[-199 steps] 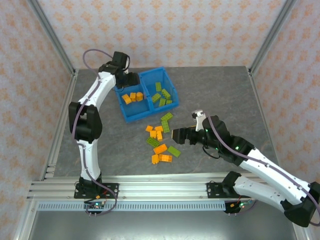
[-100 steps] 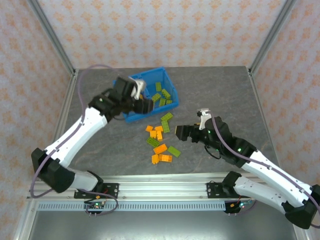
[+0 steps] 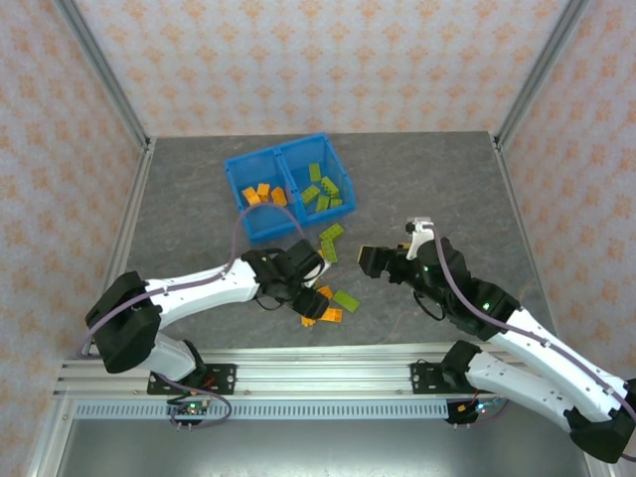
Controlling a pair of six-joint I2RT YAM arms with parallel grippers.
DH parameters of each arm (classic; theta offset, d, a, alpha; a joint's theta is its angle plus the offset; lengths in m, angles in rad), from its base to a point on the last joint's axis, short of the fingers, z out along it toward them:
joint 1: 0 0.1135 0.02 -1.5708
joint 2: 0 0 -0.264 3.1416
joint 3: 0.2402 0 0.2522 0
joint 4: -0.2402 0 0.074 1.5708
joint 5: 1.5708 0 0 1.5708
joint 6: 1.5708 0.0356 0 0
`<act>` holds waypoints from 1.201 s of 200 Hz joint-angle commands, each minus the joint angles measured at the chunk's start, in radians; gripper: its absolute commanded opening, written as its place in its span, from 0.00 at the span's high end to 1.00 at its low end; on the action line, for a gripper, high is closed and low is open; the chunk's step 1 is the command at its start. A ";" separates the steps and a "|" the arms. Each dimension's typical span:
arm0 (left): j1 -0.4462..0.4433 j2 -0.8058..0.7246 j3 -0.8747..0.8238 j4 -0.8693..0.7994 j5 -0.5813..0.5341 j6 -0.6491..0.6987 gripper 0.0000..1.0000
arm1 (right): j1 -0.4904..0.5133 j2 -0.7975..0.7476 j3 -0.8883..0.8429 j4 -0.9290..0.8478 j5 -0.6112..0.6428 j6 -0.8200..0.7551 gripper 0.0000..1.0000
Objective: Sort the legos into containers by color
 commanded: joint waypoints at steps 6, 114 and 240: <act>-0.006 0.033 -0.036 0.047 0.009 -0.009 0.38 | 0.003 -0.015 -0.021 -0.024 0.030 0.031 0.01; -0.025 0.198 -0.105 0.081 -0.039 -0.037 0.54 | 0.003 -0.015 -0.025 -0.022 0.028 0.042 0.01; 0.098 -0.136 -0.006 -0.009 -0.145 -0.056 0.69 | 0.003 0.021 -0.008 0.100 -0.316 -0.041 0.00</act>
